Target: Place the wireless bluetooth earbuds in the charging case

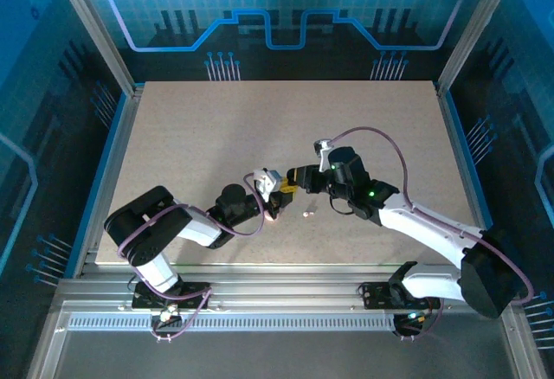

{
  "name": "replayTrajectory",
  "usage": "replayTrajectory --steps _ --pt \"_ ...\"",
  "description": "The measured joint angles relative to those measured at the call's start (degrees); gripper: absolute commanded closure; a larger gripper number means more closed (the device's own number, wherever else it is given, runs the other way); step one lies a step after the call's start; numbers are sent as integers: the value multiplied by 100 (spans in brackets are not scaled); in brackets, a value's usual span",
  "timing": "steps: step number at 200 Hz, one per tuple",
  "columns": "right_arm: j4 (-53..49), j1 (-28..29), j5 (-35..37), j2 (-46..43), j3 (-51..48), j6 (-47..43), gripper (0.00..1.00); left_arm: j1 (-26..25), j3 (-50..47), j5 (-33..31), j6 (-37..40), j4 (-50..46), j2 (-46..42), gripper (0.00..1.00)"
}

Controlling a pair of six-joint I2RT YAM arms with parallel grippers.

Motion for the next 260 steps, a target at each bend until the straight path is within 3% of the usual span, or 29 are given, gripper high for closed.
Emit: replayTrajectory --steps 174,260 --pt "-1008 48 -81 22 525 -1095 78 0 -2 4 57 -50 -96 92" --pt "-1478 -107 -726 24 660 -1565 78 20 -24 2 155 -81 -175 92"
